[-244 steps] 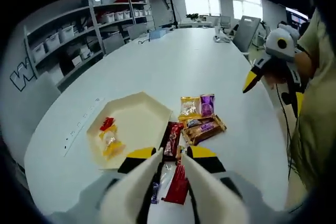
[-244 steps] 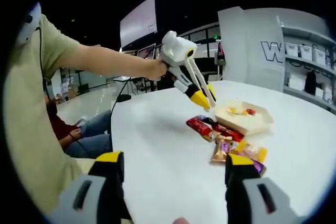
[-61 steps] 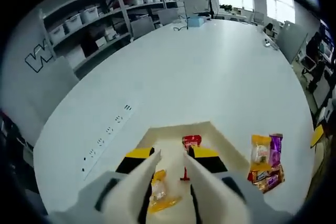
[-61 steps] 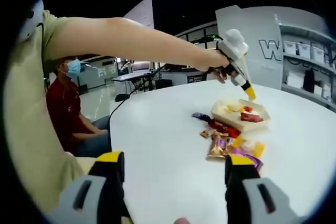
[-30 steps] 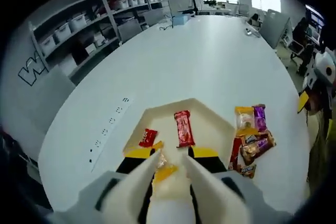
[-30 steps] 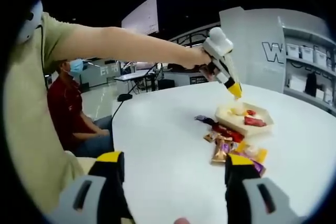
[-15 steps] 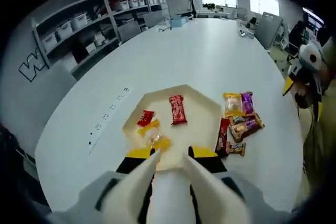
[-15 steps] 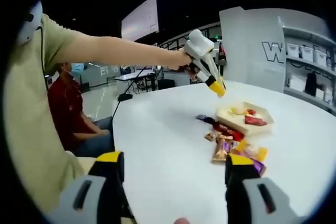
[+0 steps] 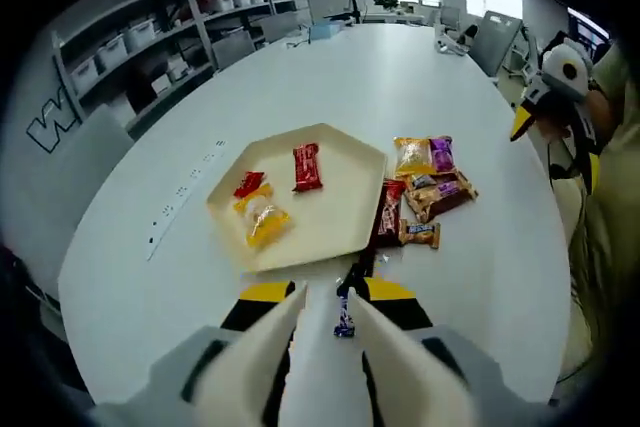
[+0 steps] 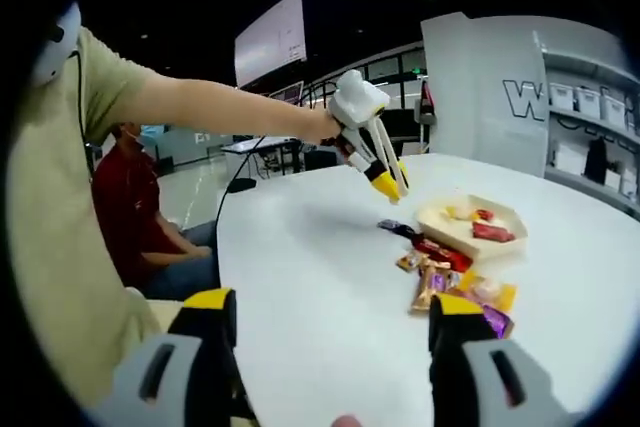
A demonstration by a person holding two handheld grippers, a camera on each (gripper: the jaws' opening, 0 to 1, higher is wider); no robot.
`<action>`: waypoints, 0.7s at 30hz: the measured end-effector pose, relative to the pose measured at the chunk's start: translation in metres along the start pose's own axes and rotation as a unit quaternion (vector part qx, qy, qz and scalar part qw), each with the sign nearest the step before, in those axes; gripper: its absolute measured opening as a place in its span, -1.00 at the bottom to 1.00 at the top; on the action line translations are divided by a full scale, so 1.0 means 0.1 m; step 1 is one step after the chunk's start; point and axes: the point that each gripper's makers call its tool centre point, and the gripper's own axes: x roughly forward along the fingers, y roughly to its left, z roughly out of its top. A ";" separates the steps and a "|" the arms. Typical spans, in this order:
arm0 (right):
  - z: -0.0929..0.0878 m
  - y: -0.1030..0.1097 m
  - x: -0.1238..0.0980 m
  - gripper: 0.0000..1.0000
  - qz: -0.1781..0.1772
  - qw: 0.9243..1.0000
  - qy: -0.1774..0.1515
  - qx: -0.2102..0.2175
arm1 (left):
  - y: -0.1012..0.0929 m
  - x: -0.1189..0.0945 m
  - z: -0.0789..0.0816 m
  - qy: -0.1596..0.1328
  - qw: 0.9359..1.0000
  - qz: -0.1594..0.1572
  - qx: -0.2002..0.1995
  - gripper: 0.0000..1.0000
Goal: Place the target food into the container with the food tongs after gripping and lifting it, then release it inside without dropping or visibly crushing the food.
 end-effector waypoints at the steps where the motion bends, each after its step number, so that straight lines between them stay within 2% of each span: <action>1: 0.00 -0.01 0.00 0.54 -0.001 1.000 0.000 0.000 | -0.03 0.01 -0.03 0.002 1.000 -0.003 0.000 -0.52; 9: -0.03 -0.01 -0.01 0.54 -0.001 1.000 0.002 0.002 | -0.15 0.08 -0.16 0.020 0.999 -0.014 0.022 -0.51; 21: -0.04 -0.02 -0.02 0.54 -0.003 1.000 0.004 0.003 | -0.17 0.19 -0.27 0.033 0.999 -0.015 0.037 -0.51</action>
